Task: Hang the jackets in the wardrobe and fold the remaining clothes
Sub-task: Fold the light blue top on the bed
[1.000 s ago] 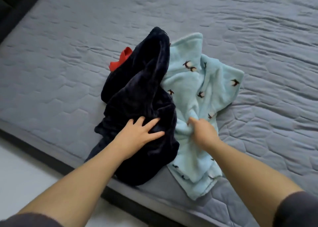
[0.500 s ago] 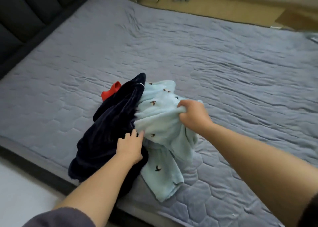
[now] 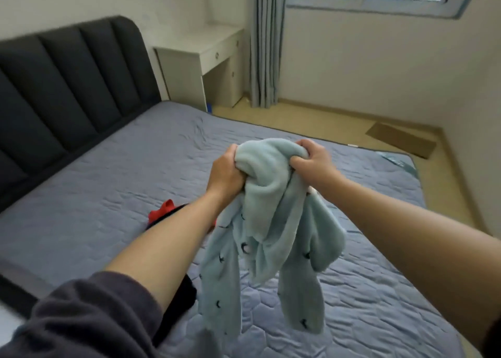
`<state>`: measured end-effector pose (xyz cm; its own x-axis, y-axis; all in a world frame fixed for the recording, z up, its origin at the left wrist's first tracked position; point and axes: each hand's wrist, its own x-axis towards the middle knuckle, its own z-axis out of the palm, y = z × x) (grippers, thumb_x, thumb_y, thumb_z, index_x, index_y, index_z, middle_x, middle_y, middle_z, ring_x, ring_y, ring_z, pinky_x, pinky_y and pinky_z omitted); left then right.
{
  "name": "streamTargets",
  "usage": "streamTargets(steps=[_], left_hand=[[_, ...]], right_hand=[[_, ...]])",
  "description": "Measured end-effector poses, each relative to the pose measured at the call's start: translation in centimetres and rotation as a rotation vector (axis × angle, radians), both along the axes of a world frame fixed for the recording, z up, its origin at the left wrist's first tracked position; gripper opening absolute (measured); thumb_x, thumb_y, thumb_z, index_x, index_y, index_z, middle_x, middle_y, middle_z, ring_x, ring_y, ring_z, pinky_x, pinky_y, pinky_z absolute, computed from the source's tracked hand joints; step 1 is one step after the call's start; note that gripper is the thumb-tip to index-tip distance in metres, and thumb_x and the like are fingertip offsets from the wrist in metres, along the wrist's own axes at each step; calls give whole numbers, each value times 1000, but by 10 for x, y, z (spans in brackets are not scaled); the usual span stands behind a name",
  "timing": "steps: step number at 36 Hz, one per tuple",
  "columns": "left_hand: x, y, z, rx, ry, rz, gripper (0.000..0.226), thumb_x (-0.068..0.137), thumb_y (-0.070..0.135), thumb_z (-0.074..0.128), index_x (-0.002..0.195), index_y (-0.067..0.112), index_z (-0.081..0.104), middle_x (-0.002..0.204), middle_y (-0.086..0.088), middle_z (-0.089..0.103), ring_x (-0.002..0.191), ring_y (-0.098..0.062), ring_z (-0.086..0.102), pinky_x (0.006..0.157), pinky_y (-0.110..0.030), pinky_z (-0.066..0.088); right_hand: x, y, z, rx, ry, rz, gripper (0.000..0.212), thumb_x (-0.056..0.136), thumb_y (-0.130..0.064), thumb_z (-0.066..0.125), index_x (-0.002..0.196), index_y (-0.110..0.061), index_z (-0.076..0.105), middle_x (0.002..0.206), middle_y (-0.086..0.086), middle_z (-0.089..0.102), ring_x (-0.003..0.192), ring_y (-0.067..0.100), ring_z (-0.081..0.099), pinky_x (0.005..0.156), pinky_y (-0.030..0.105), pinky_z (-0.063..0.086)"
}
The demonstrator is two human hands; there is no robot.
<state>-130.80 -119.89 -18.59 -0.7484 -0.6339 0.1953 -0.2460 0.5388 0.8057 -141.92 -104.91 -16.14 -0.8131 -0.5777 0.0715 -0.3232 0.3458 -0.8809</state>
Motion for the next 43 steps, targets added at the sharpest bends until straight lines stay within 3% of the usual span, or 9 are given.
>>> streamTargets(steps=[7, 11, 15, 18, 24, 30, 35, 39, 43], left_hand=[[-9, 87, 141, -31, 175, -218, 23, 76, 31, 42, 83, 11, 52, 72, 4, 56, 69, -11, 50, 61, -23, 40], [-6, 129, 199, -166, 134, -282, 11, 88, 25, 50, 88, 16, 56, 78, 5, 60, 80, -18, 56, 61, -21, 40], [3, 156, 237, -142, 132, -301, 14, 83, 35, 48, 84, 22, 54, 83, 2, 61, 84, -19, 56, 73, -31, 42], [12, 175, 262, -97, 164, -371, 28, 80, 38, 48, 84, 16, 65, 87, -4, 68, 87, -20, 61, 82, -37, 48], [20, 194, 290, -132, 119, -440, 41, 75, 49, 40, 74, 19, 68, 79, 1, 68, 81, -17, 61, 77, -36, 49], [32, 197, 284, -336, 10, -346, 30, 83, 54, 52, 73, 26, 54, 74, 8, 60, 72, -12, 56, 60, -28, 41], [55, 214, 277, -477, 328, -308, 14, 85, 26, 66, 83, 24, 53, 75, 8, 57, 65, -5, 52, 58, -22, 42], [73, 228, 277, -311, 331, -527, 13, 90, 38, 60, 92, 25, 59, 78, 6, 65, 72, -10, 63, 66, -27, 53], [75, 237, 274, -65, 163, -634, 56, 77, 56, 69, 121, 32, 43, 102, 6, 64, 88, -10, 65, 68, -19, 52]], right_hand=[[20, 114, 69, -65, -172, 117, 53, 89, -39, 59, 135, -43, 32, 107, -5, 67, 89, 9, 64, 73, 31, 52], [41, 163, 109, -137, -260, 202, 53, 92, -47, 54, 138, -50, 28, 115, -19, 62, 116, 14, 57, 98, 43, 47], [61, 202, 152, -296, -263, 158, 80, 77, -54, 56, 147, -43, 19, 135, -4, 53, 125, 18, 50, 103, 48, 42], [77, 230, 184, -213, -91, 226, 85, 76, -44, 71, 146, -39, 22, 127, -3, 57, 115, 15, 58, 94, 40, 50], [89, 240, 223, -183, 140, -24, 10, 86, -1, 55, 94, 0, 61, 85, 15, 65, 76, 21, 57, 70, 35, 51], [100, 244, 256, -643, -195, 10, 22, 94, -4, 52, 77, -8, 66, 64, 3, 67, 58, 11, 61, 54, 21, 51], [109, 243, 263, -813, -238, -2, 17, 94, -4, 51, 91, -5, 67, 76, 8, 67, 66, 15, 62, 61, 21, 54], [110, 246, 279, -929, -201, -90, 19, 95, -5, 48, 90, -6, 67, 76, 6, 68, 70, 15, 64, 65, 22, 56], [107, 250, 302, -1006, -221, -117, 23, 98, -10, 43, 95, -8, 65, 90, 12, 67, 80, 19, 65, 68, 25, 54]])
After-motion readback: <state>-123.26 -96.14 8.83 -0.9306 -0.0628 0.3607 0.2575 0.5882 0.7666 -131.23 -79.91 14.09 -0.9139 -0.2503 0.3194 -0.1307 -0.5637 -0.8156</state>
